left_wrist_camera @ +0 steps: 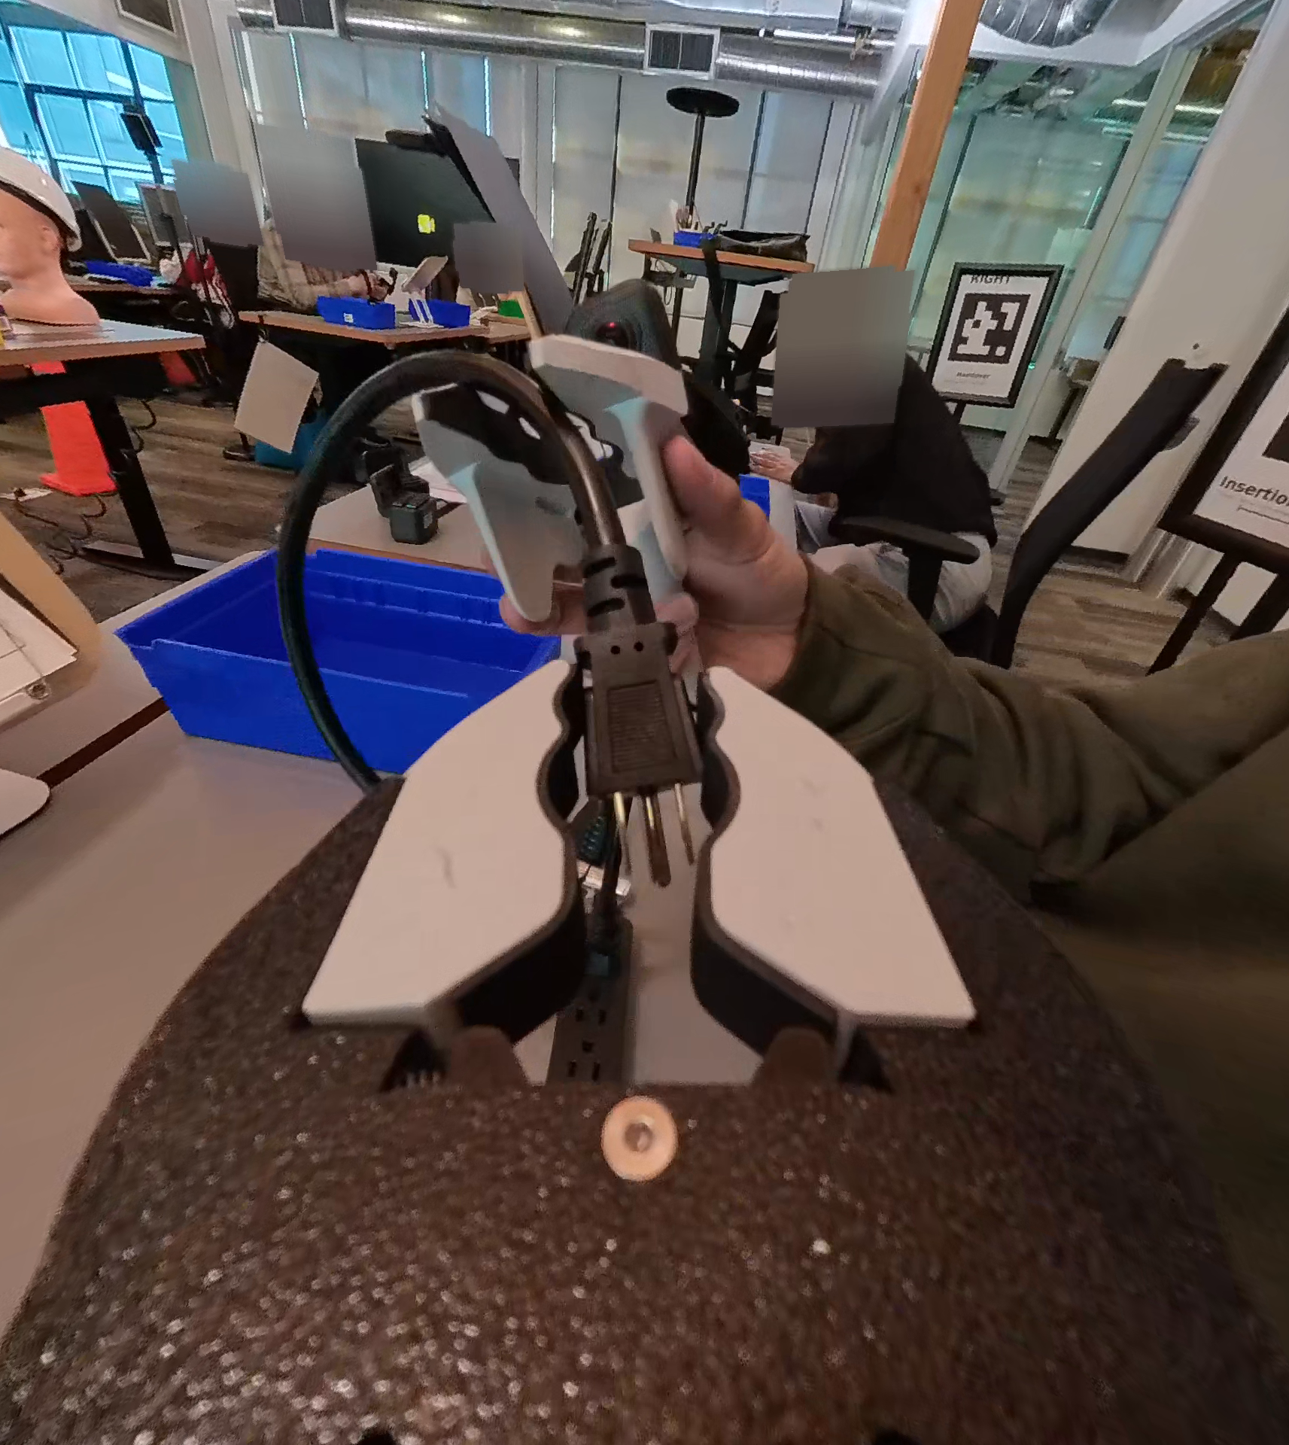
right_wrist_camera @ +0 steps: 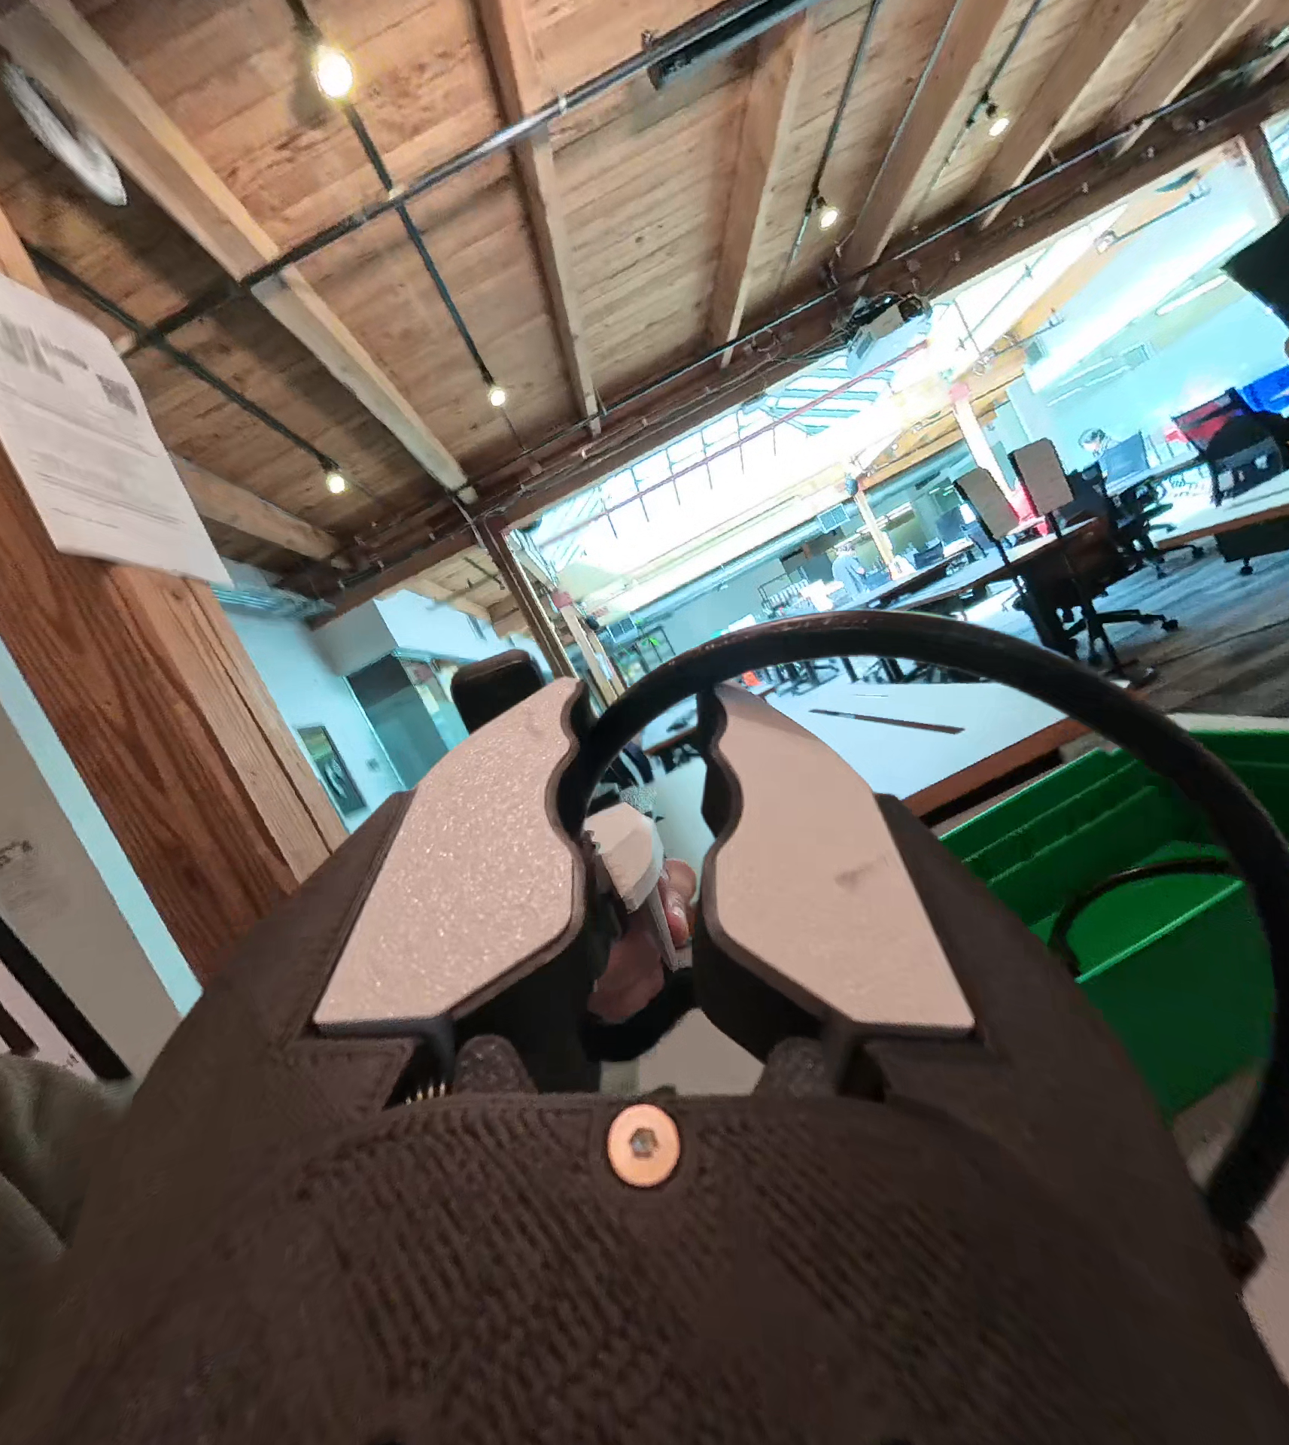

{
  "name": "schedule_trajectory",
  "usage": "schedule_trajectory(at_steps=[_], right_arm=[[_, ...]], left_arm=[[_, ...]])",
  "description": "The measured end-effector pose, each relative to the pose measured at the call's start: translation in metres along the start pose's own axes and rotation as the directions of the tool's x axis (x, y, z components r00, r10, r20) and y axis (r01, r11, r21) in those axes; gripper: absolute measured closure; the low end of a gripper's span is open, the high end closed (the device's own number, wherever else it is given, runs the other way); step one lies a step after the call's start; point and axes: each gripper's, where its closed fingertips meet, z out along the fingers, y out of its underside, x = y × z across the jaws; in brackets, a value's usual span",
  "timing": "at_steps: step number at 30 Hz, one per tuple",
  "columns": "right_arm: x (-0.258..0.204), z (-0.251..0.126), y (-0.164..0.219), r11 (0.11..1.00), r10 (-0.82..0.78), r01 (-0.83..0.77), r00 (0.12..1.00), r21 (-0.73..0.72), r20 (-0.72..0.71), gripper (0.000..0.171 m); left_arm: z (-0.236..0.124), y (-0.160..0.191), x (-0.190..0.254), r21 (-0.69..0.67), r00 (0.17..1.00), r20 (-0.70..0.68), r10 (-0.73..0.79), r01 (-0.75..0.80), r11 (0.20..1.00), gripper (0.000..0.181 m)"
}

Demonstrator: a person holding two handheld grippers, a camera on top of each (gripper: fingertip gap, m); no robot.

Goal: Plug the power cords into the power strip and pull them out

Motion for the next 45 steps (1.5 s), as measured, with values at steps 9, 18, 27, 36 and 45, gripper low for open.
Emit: schedule_trajectory(at_steps=[9, 18, 27, 36, 45], right_arm=[[0.013, -0.021, 0.079, 0.42, -0.657, 0.555, 0.732, -0.718, 0.182, 0.151], [0.019, -0.028, 0.102, 0.367, -0.67, 0.527, 0.722, -0.767, 0.175, 0.151], [0.026, -0.038, 0.108, 0.406, -0.683, 0.461, 0.726, -0.789, 0.073, 0.154], [0.036, -0.047, 0.096, 0.592, -0.611, 0.364, 0.785, -0.719, -0.106, 0.157], [0.032, -0.066, 0.085, 0.619, -0.604, 0.423, 0.795, -0.661, -0.058, 0.151]], left_arm=[[-0.001, 0.074, -0.028, -0.591, 0.957, 0.087, 0.278, -0.175, 0.788, 0.138], [0.021, 0.104, -0.033, -0.814, 0.971, 0.01, 0.238, -0.131, 0.566, 0.144], [0.019, 0.125, -0.04, -0.926, 0.94, -0.098, 0.327, -0.207, 0.316, 0.159], [0.033, 0.125, -0.049, -0.939, 0.939, -0.035, 0.343, -0.149, 0.31, 0.158], [0.038, 0.121, -0.05, -0.923, 0.9, -0.158, 0.406, -0.28, 0.263, 0.159]])
